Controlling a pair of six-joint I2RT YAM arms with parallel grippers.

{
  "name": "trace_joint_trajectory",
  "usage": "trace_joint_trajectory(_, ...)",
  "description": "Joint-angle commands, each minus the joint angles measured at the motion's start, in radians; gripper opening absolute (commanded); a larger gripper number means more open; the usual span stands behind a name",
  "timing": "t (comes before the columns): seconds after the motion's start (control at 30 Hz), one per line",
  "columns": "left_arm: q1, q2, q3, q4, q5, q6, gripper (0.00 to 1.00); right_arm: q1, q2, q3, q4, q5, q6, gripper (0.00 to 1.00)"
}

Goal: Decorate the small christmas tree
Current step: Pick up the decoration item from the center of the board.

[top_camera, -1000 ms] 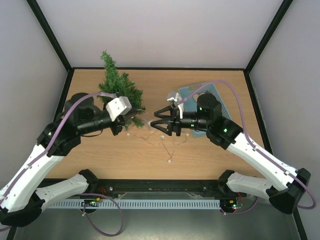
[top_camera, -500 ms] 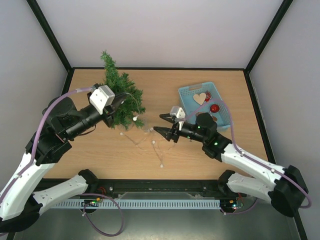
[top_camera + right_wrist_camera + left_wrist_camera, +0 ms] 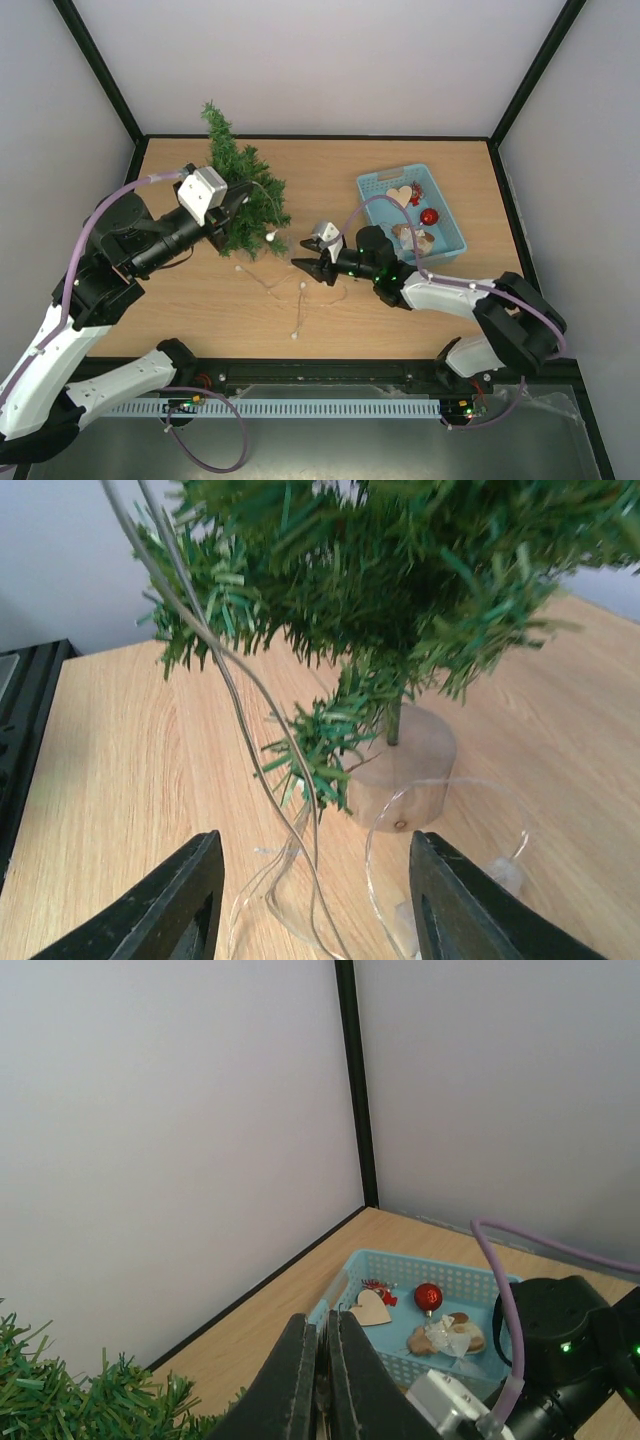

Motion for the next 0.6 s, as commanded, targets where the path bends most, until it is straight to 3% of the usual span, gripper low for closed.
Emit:
trace_joint_trajectory(0.0, -0.004, -0.006, 0.026, 0.032, -0.004, -0.01, 0.02, 0.02, 0.057, 0.028, 0.12, -0.025, -0.009, 0.48)
trace_joint_trajectory(0.2, -0.004, -0.011, 0.02, 0.031, -0.012, -0.012, 0.02, 0.02, 0.07, 0.03, 0.141, 0.019, -0.01, 0.29)
trace_joint_trajectory(0.3, -0.004, -0.018, 0.019, 0.035, -0.02, -0.015, 0.02, 0.02, 0.052, 0.032, 0.125, 0.051, -0.014, 0.03)
trace_joint_trajectory(0.43, -0.004, -0.027, 0.017, 0.037, -0.07, -0.013, 0.02, 0.02, -0.082, 0.032, -0.024, 0.197, -0.01, 0.02)
trace_joint_trajectory(0.57, -0.004, -0.038, 0.026, 0.038, -0.103, -0.015, 0.03, 0.021, -0.319, 0.093, -0.275, 0.408, 0.025, 0.02)
